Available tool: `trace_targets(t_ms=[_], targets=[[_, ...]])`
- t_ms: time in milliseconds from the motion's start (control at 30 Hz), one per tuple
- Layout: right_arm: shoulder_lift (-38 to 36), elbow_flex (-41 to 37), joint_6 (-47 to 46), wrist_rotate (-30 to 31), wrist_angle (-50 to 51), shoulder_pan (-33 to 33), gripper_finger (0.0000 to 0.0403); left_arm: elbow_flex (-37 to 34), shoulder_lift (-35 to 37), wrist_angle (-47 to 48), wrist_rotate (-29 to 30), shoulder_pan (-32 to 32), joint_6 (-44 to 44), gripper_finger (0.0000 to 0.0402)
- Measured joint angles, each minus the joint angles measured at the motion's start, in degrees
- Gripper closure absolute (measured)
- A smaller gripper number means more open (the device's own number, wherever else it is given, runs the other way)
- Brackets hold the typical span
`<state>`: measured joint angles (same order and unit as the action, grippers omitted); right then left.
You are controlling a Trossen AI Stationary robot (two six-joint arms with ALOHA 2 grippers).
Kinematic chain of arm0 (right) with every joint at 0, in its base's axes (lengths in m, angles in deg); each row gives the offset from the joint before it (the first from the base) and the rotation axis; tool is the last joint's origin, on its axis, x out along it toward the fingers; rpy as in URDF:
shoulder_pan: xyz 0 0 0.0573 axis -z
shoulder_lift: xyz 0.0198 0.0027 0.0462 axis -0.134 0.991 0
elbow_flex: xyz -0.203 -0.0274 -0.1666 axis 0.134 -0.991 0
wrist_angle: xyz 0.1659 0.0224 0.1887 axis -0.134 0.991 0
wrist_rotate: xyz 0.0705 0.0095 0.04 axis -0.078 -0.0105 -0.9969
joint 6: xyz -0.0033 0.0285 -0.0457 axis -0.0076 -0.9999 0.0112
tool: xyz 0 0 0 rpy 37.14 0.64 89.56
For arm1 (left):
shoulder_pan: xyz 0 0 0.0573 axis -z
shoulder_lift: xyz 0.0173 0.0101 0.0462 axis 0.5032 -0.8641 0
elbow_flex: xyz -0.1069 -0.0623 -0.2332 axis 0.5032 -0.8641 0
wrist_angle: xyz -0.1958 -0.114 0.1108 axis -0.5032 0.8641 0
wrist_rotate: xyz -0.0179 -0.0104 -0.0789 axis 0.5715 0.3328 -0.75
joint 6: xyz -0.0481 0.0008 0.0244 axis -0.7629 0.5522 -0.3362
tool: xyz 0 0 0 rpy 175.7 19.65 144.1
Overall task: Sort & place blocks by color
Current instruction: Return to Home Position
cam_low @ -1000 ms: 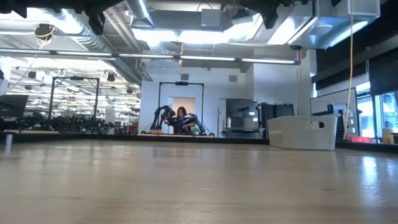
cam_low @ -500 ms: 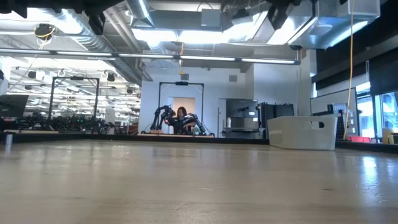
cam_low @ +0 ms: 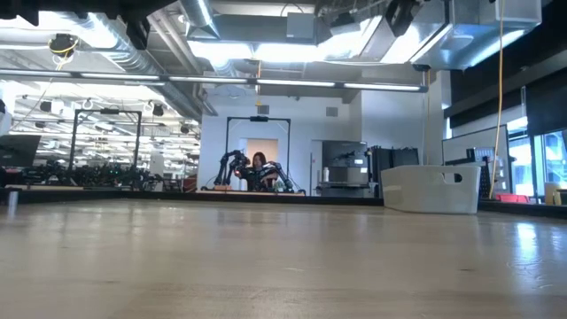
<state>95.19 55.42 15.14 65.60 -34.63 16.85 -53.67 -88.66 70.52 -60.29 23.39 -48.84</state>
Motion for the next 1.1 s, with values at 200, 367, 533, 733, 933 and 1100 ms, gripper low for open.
trace_targets(t_ms=[200, 367, 533, 733, 933, 1100], targets=[[-1.36, -0.86, 1.78, -3.27, 1.62, 0.00, 0.0402, 0.00, 0.00, 0.00, 0.18, -0.01, 0.00, 0.0401], [-9.36, -9.56, -0.53, -2.98, -1.41, 0.31, 0.0402, 0.00, 0.00, -0.46, -0.21, 0.01, -0.02, 0.0401], [-21.27, -21.14, -4.89, -2.41, -8.51, 0.30, 0.0402, 0.00, 0.00, -0.37, -0.26, -0.01, 0.00, 0.0401], [-33.37, -31.70, -11.28, 2.34, -13.42, 0.31, 0.0403, 0.00, 0.00, 0.20, -0.24, -0.01, 0.00, 0.0401], [-39.80, -36.69, -14.31, 3.30, -16.14, 0.28, 0.0403, 0.00, 0.02, 3.59, 0.01, -0.01, 0.00, 0.0401], [-41.83, -37.09, -14.99, 3.81, -16.35, 0.26, 0.0403, 0.00, 0.02, 4.24, 0.09, -0.01, 0.00, 0.0401]])
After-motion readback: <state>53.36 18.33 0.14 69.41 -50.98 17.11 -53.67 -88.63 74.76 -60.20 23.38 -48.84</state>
